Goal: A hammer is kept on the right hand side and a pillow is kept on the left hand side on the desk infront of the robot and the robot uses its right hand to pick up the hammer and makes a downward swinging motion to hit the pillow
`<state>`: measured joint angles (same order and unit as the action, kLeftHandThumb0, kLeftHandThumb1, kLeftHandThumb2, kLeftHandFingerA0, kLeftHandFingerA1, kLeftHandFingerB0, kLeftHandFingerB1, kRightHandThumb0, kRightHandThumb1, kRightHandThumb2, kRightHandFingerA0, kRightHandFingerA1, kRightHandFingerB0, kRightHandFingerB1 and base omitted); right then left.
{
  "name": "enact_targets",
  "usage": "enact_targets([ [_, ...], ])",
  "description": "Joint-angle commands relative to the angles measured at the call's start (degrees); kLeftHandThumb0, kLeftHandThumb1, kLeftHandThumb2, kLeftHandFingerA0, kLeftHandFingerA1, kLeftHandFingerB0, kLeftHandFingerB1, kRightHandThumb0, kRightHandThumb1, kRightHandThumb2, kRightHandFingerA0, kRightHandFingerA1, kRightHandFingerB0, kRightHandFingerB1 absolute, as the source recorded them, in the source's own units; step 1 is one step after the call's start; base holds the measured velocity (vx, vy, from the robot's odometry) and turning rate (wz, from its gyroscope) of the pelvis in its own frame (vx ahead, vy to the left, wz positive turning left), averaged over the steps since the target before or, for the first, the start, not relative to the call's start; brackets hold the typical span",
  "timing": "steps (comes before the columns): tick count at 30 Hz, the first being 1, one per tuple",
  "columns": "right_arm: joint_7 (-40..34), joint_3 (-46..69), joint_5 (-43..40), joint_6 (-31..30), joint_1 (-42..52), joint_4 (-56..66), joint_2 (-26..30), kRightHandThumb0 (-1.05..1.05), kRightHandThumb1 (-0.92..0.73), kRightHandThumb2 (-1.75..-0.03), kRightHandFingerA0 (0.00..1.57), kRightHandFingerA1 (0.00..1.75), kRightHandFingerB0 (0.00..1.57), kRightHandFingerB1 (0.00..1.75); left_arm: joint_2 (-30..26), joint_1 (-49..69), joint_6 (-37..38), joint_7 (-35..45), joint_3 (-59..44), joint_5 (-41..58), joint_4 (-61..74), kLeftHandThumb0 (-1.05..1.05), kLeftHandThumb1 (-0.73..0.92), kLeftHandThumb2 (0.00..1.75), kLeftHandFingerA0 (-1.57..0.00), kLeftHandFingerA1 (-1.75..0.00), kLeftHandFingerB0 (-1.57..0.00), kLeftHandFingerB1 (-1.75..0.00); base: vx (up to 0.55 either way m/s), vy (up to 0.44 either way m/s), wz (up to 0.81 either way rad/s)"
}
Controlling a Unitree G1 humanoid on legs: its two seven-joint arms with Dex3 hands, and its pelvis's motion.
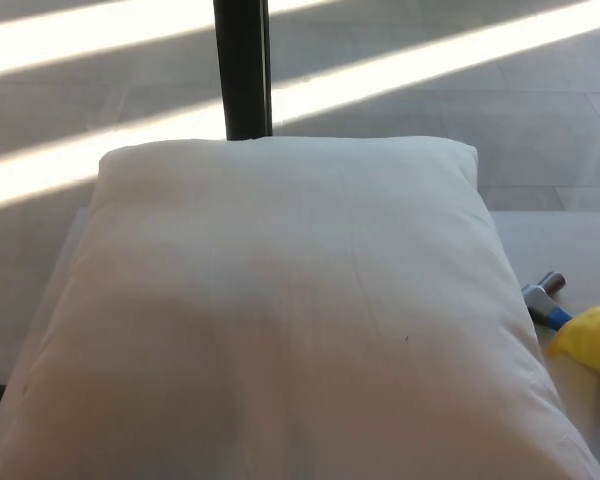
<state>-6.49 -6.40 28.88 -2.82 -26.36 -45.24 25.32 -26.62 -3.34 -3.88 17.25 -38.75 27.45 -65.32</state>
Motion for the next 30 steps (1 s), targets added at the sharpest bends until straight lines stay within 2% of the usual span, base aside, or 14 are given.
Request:
enact_targets([
  [1,8.3,17.6,-21.4,-7.7,-1.9,1.6,-2.6,-0.22,-0.54,-1.12,0.93,1.75,0.71,1.68,-1.4,2.3,1.8,0.7,-0.4,0.0,0.1,-0.62,0.71,0.62,-0.53,-0.57,-0.57,-0.45,0.00,0.000,0.00],
  [5,8.5,18.7,-20.7,-6.9,-2.2,2.3,-2.7,-0.19,-0.53,-1.17,0.90,1.75,0.76,1.56,-1.4,2.4,2.1,0.8,-0.2,-0.1,-0.2,-0.62,0.72,0.62,-0.52,-0.54,-0.58,-0.44,0.00,0.000,0.00],
  [6,8.3,19.4,-20.8,-6.0,-2.2,2.7,-2.9,-0.24,-0.52,-1.16,1.18,1.41,0.94,1.23,-1.4,2.1,1.8,0.5,-0.5,0.1,-0.5,-0.63,0.69,0.61,-0.56,-0.57,-0.61,-0.46,0.00,0.000,0.00],
  [11,8.3,19.1,-18.5,-5.3,-2.5,3.1,-2.9,-0.23,-0.52,-1.16,1.19,1.41,0.98,1.25,-1.5,2.3,2.1,0.8,0.0,-0.4,-0.3,-0.64,0.70,0.61,-0.55,-0.57,-0.58,-0.44,0.00,0.000,0.00],
  [12,8.3,18.9,-17.9,-5.4,-2.7,3.1,-2.8,-0.16,-0.56,-1.10,0.88,1.75,0.72,1.55,-1.5,2.2,2.3,1.0,0.0,-0.3,-0.4,-0.65,0.70,0.61,-0.53,-0.56,-0.57,-0.44,0.00,0.000,0.00],
  [14,7.9,16.7,-15.0,-3.4,-2.8,3.0,-1.9,-0.16,-0.56,-1.04,0.87,1.75,0.70,1.59,-1.4,2.1,2.1,0.7,-0.2,0.0,-0.2,-0.64,0.70,0.61,-0.57,-0.57,-0.62,-0.45,0.00,0.000,0.00],
  [16,7.9,16.5,-14.9,-3.0,-2.7,3.0,-1.7,-0.16,-0.56,-1.04,0.87,1.75,0.70,1.59,-1.4,2.0,2.0,0.6,-0.3,0.1,-0.1,-0.64,0.70,0.61,-0.57,-0.57,-0.62,-0.45,0.00,0.000,0.00],
  [18,6.4,12.2,-10.4,0.5,-1.0,2.8,-0.2,-0.21,-0.51,-1.10,0.88,1.75,0.78,1.52,-1.4,2.2,2.4,0.8,0.0,-0.2,0.2,-0.64,0.71,0.61,-0.54,-0.57,-0.57,-0.44,0.00,0.000,0.00],
  [19,6.2,11.9,-10.8,0.8,-1.0,2.7,-0.3,-0.21,-0.46,-1.16,0.88,1.75,0.83,1.52,-1.3,2.1,2.3,0.8,0.0,-0.1,0.3,-0.65,0.70,0.61,-0.55,-0.58,-0.59,-0.45,0.00,0.000,0.00],
  [21,6.1,12.1,-12.1,1.3,-1.3,2.4,-0.6,-0.23,-0.47,-1.15,0.88,1.75,0.80,1.54,-1.3,1.7,2.1,0.7,-0.2,0.1,0.1,-0.63,0.70,0.61,-0.56,-0.59,-0.60,-0.45,0.00,0.000,0.00],
  [25,5.7,11.0,-11.7,-1.3,-2.4,5.0,-0.8,-0.26,-0.55,-1.03,0.89,1.75,0.77,1.54,-1.4,2.0,1.4,0.3,-0.1,0.1,1.0,-0.64,0.71,0.61,-0.54,-0.60,-0.62,-0.47,0.00,0.000,0.00],
  [28,5.5,10.4,-11.3,-2.6,-3.0,5.3,-0.6,-0.24,-0.55,-1.07,0.88,1.75,0.76,1.53,-1.3,2.4,1.5,0.7,-0.1,0.2,1.2,-0.64,0.70,0.61,-0.52,-0.57,-0.58,-0.45,0.00,0.000,0.00],
  [29,5.4,10.7,-11.8,-2.1,-3.2,5.2,-0.7,-0.22,-0.54,-1.11,0.90,1.75,0.80,1.50,-1.3,2.4,1.7,0.8,-0.1,0.1,0.9,-0.63,0.59,1.01,-0.47,-0.66,-0.50,-0.59,0.00,0.000,0.00],
  [30,5.1,11.0,-12.3,-0.9,-3.4,5.0,-0.7,-0.22,-0.54,-1.11,0.90,1.75,0.80,1.50,-1.3,2.5,1.9,0.8,-0.2,0.1,0.6,-0.63,0.59,1.01,-0.47,-0.66,-0.50,-0.59,0.00,0.000,0.00],
])
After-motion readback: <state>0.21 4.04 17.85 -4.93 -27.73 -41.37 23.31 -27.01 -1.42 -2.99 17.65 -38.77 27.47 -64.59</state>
